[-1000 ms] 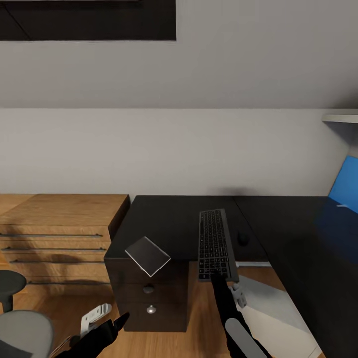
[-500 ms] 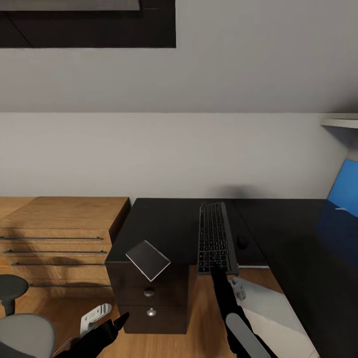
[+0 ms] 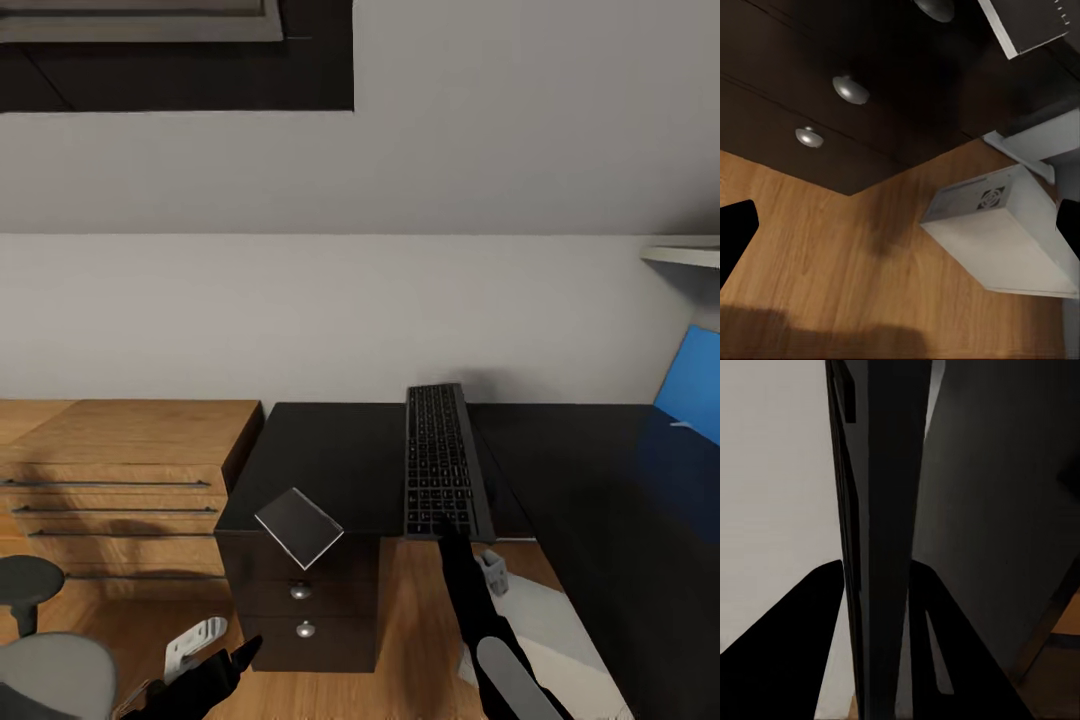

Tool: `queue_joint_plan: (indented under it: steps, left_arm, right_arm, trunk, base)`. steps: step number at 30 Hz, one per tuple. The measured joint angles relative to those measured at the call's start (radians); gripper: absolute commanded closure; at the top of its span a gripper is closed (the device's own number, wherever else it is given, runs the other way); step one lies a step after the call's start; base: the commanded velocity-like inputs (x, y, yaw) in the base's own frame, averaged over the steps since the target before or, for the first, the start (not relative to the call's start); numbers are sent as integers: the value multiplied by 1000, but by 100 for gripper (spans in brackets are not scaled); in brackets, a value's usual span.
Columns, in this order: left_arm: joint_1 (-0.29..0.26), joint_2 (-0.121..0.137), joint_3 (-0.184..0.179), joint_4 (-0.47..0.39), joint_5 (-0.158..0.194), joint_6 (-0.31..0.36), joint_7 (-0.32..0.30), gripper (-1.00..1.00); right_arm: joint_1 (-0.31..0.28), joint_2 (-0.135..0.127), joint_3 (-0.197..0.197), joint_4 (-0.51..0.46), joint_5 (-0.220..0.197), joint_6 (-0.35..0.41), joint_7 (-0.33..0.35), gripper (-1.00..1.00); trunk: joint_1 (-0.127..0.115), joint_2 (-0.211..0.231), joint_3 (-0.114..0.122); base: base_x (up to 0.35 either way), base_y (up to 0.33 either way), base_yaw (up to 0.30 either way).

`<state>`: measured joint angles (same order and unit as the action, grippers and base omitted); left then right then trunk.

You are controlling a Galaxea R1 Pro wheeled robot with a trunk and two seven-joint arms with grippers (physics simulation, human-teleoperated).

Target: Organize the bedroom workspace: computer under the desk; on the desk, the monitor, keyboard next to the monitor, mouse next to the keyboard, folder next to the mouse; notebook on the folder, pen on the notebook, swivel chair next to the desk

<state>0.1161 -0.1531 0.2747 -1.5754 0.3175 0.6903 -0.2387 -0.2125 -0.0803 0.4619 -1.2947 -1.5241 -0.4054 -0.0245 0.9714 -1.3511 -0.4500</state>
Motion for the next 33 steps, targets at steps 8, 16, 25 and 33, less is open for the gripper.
queue_joint_plan:
  steps: [8,16,25,33]
  left_arm:
    - [1,1,4,177,-123,-45,-5,-100]
    - [1,22,5,309,-148,-242,-6,-100]
    - [1,45,5,342,-148,-272,-7,-100]
    - [1,46,6,342,-149,-276,-7,-100]
  right_arm:
    - [96,-26,6,-177,-1,2,-4,100]
    - [104,-35,41,-190,-3,0,-2,100]
    - [107,-34,86,-188,29,-2,2,100]
    - [107,-34,87,-185,29,-2,2,100]
  trunk:
    - [-30,56,25]
    - [-61,112,50]
    - [-96,175,78]
    - [-126,231,103]
  base:
    - [-325,0,0]
    - [-337,0,0]
    - [-338,0,0]
    - [-338,0,0]
